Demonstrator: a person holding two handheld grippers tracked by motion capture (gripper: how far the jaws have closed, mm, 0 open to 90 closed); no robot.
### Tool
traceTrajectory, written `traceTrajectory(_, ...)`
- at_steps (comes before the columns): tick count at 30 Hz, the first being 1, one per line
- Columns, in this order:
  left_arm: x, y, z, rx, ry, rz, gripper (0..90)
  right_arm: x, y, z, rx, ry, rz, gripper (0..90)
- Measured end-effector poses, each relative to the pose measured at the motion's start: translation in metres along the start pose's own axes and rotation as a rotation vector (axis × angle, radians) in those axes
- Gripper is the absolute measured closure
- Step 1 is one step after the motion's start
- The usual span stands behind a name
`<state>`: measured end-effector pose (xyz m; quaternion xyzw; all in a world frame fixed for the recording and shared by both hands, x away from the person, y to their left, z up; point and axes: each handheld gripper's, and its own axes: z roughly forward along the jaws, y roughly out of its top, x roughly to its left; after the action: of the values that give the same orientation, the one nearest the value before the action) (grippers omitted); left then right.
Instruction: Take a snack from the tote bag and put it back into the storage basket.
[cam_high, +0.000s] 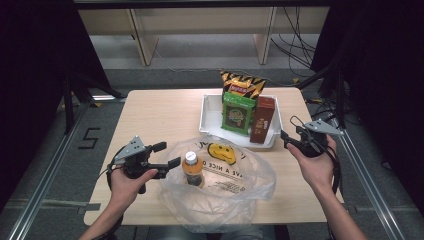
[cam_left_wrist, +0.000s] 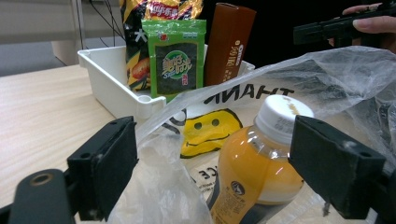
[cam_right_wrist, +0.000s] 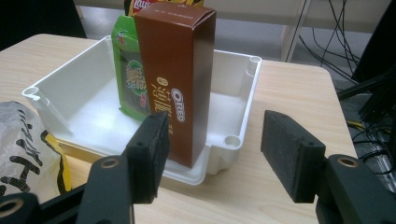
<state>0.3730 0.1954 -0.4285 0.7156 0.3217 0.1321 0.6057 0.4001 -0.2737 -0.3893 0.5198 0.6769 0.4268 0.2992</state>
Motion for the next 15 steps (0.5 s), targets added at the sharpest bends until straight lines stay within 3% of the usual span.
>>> traceTrajectory(1, -0.002, 0.001, 0.000, -0.002, -0.003, -0.004, 14.0, 0.002, 0.000, -0.001, 0.000, -0.018, 0.010, 42.4)
traceTrajectory(9, -0.017, 0.005, 0.009, 0.009, -0.060, 0.035, 13.9, -0.001, -0.001, -0.002, 0.004, -0.020, 0.029, 42.2)
traceTrajectory(14, -0.026, 0.005, 0.016, 0.020, -0.089, 0.041, 14.2, -0.002, -0.004, -0.001, 0.016, -0.007, 0.017, 42.0)
traceTrajectory(15, -0.026, 0.004, 0.017, 0.025, -0.094, 0.047, 14.3, -0.004, -0.004, 0.001, 0.006, -0.015, -0.013, 42.0)
